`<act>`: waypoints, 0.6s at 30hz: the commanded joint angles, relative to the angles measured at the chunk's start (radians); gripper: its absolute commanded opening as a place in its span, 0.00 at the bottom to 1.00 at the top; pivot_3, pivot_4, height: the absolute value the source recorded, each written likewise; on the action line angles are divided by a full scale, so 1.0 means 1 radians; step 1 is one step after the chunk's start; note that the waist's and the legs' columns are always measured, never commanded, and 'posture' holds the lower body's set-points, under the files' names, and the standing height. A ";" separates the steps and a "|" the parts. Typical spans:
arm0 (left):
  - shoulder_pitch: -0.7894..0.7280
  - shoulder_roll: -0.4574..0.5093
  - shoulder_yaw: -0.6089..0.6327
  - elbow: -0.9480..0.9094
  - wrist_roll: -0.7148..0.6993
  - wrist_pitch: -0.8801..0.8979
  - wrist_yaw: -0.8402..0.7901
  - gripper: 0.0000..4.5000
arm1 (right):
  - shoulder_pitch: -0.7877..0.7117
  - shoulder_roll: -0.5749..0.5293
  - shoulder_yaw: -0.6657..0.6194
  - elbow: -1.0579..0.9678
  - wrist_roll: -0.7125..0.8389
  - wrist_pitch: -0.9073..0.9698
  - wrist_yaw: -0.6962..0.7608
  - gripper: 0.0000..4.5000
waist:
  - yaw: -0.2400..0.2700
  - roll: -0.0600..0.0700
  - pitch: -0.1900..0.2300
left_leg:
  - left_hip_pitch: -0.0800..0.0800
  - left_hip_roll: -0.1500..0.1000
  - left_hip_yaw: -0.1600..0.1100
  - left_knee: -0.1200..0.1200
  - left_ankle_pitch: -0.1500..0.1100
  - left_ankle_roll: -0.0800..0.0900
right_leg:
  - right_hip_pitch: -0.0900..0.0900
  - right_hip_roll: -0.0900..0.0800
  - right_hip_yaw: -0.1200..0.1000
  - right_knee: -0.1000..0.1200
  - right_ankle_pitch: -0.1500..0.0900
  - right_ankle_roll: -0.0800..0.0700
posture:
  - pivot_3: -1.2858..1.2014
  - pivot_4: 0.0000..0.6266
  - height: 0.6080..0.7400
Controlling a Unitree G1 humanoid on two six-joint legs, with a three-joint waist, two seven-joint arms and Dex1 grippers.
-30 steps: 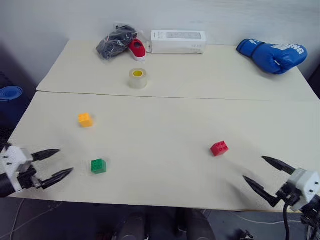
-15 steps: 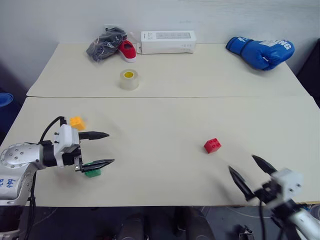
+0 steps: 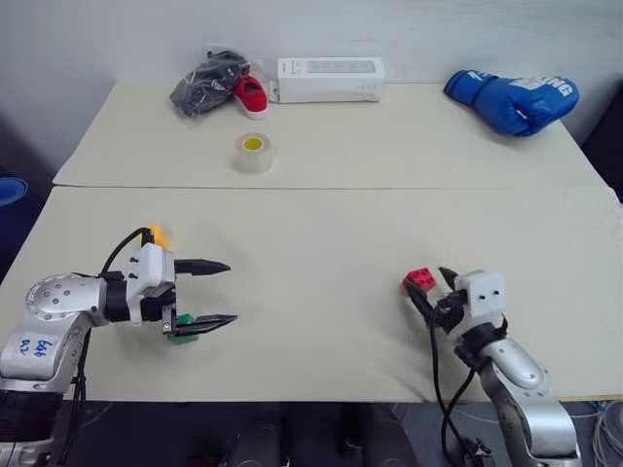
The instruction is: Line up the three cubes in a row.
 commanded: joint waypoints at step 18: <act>0.083 0.004 0.080 -0.080 -0.020 0.016 0.027 1.00 | -0.568 -0.241 0.234 0.660 0.103 -0.405 1.081 0.32 | 0.000 0.000 0.000 | 0.001 0.000 -0.001 0.001 0.001 0.002 | 0.003 -0.001 -0.002 -0.002 0.000 0.000 | 0.52 0.24 1.00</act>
